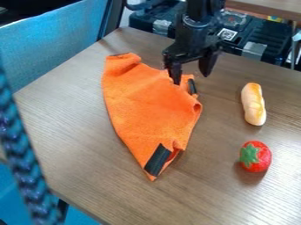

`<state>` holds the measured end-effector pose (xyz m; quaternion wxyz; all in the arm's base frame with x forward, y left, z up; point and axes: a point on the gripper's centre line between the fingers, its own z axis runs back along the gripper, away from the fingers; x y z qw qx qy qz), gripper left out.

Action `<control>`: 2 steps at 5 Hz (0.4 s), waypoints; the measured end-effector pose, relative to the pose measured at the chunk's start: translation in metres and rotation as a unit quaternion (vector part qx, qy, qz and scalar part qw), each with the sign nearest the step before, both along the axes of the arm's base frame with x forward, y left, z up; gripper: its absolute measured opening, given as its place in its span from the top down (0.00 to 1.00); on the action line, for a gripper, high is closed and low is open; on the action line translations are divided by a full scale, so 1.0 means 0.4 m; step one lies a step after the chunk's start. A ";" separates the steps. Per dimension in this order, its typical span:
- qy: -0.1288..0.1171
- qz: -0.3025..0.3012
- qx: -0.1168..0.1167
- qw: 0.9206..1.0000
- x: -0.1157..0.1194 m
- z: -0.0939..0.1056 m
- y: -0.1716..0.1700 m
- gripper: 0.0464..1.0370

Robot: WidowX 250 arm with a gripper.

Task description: Fold the cloth from the bottom left to the upper right

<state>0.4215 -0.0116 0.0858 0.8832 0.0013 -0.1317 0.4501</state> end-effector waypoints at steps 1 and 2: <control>-0.023 -0.017 -0.012 1.000 -0.010 0.069 0.019 0.03; -0.014 -0.028 -0.004 1.000 -0.052 0.153 0.052 0.04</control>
